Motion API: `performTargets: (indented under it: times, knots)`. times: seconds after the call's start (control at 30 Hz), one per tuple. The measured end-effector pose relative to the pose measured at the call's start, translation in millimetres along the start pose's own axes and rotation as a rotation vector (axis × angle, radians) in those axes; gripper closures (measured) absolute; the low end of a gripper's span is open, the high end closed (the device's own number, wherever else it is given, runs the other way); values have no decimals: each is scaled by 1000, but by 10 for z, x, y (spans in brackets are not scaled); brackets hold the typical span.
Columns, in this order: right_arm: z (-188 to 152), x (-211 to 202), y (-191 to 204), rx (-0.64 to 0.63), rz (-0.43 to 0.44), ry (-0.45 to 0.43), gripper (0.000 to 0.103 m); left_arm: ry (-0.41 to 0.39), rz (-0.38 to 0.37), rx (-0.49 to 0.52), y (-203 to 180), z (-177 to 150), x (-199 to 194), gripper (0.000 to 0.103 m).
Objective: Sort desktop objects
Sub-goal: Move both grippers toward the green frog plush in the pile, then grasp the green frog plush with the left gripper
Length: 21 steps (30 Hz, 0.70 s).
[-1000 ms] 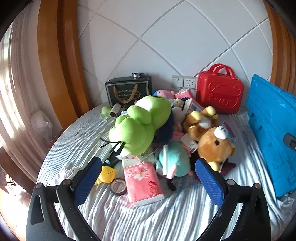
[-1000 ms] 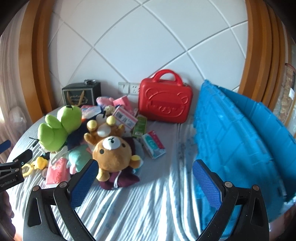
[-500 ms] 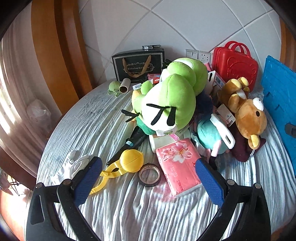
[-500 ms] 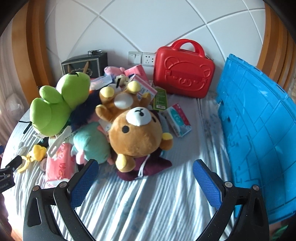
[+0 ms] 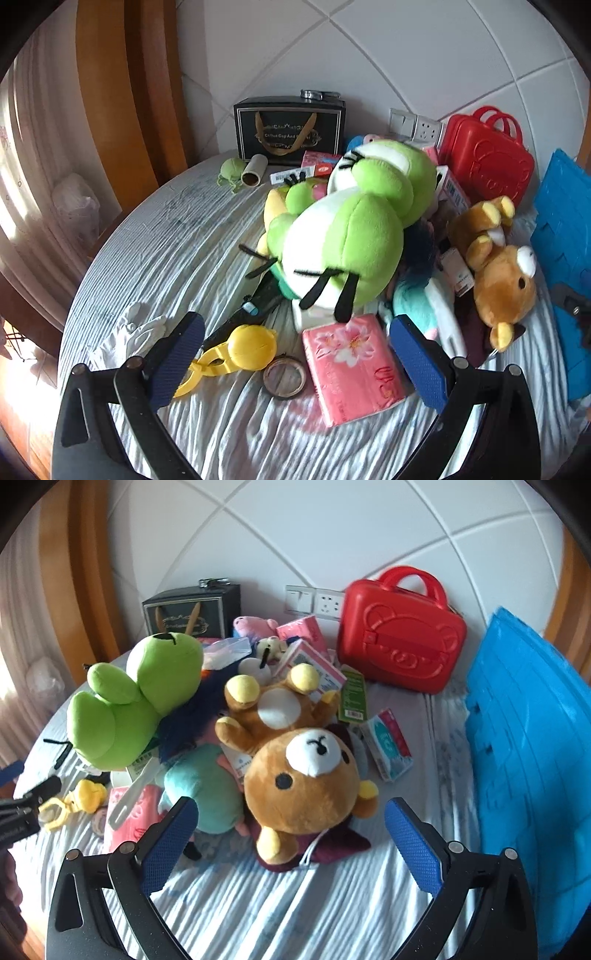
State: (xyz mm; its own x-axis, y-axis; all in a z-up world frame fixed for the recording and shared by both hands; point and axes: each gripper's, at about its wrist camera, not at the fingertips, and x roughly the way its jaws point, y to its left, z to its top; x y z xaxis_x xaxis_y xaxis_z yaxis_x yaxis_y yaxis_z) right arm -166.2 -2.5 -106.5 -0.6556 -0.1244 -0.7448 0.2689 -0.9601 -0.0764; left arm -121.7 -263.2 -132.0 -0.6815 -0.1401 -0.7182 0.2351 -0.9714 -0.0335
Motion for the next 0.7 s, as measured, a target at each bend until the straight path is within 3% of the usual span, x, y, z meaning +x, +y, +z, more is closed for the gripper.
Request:
performTargets:
  times: [0.07,0.13,0.2,0.27,0.37,0.47,0.6,0.67,0.7]
  knots:
    - [125,39,70,-20,31,-12,11,-49,8,-29,-59,238,-5,1]
    - [274,83,155,-45,49,-25,27,-75,37,-67,-98,471,102,1]
    - [442,128,261,-72,60,-43,30,-48,63,-66,-154,616,337,3]
    - [612,177,367,-82,91,-56,30,29,27,4,-233,592,569,10]
    - [835,263,564,-101,132,-69,30,75,-10,79,-227,335,678,10]
    - [963,401,786,-122,188,-51,22,112,-35,89,-65,121,715,10]
    - [947,599,1143,-160,274,-6,8,141,-18,155,144,-58,734,10]
    - [856,692,1293,-171,316,35,8,151,-7,162,288,-108,757,10]
    - [783,747,1357,-170,326,72,13,158,2,167,368,-120,777,10]
